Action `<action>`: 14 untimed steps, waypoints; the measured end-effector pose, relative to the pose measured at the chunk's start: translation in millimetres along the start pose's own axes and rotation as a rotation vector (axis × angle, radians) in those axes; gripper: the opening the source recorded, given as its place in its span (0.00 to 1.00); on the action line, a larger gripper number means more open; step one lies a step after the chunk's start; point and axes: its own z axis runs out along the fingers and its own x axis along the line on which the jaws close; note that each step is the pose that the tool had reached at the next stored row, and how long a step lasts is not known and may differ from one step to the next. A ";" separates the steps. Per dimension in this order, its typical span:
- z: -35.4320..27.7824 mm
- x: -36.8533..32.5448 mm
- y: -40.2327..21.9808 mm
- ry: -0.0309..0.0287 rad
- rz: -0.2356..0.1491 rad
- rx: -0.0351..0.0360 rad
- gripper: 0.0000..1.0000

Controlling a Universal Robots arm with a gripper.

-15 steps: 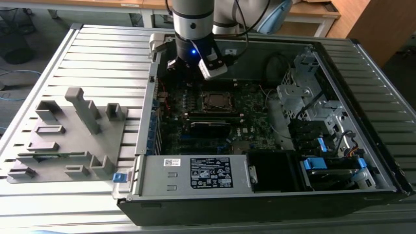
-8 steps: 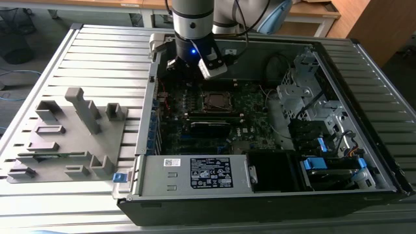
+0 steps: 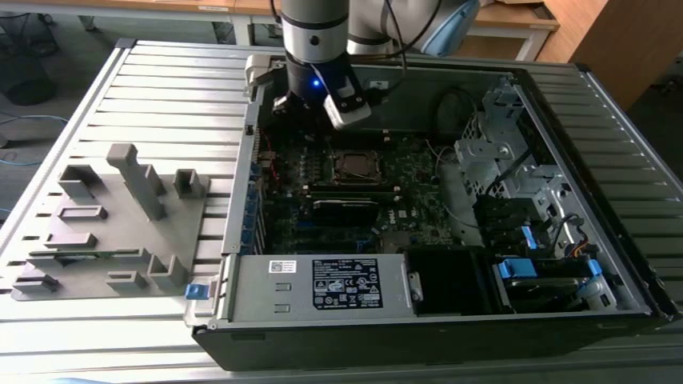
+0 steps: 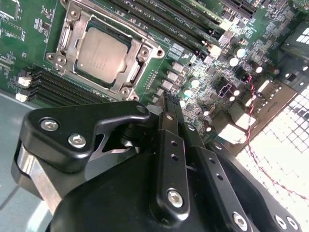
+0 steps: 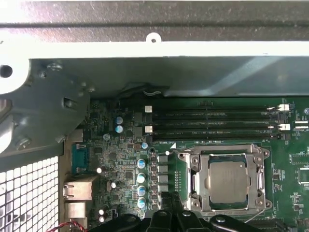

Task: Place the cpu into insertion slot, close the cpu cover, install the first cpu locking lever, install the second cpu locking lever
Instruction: 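Install the first cpu locking lever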

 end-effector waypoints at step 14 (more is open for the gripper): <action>-0.8 1.6 2.7 0.0007 0.001 -0.0155 0.11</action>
